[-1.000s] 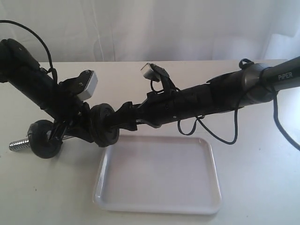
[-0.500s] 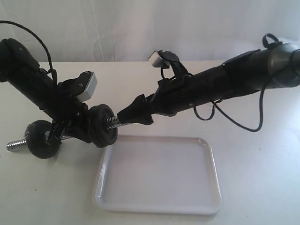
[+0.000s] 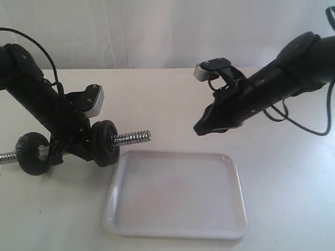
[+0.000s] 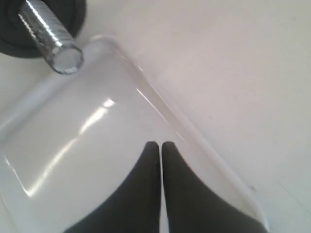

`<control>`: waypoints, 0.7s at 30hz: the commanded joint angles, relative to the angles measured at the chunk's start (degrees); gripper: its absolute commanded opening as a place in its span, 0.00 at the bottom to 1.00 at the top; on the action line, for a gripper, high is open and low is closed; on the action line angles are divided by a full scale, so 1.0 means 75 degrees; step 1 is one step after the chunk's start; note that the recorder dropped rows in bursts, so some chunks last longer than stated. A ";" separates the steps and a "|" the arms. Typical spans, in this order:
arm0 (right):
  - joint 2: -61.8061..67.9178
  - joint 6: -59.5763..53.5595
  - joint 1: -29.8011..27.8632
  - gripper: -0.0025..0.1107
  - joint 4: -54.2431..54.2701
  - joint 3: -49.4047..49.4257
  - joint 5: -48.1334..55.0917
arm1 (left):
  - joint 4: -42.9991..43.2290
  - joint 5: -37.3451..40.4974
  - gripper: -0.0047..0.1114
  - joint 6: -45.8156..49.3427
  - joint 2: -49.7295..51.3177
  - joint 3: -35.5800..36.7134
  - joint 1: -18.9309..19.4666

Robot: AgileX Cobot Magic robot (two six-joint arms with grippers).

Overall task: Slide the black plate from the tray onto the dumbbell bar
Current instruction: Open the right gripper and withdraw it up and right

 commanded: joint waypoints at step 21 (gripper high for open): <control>-0.0750 0.4939 -0.0789 0.02 -0.4836 0.0021 -0.0549 | 0.0157 -0.0297 0.04 -0.0269 -0.0172 0.0225 0.0015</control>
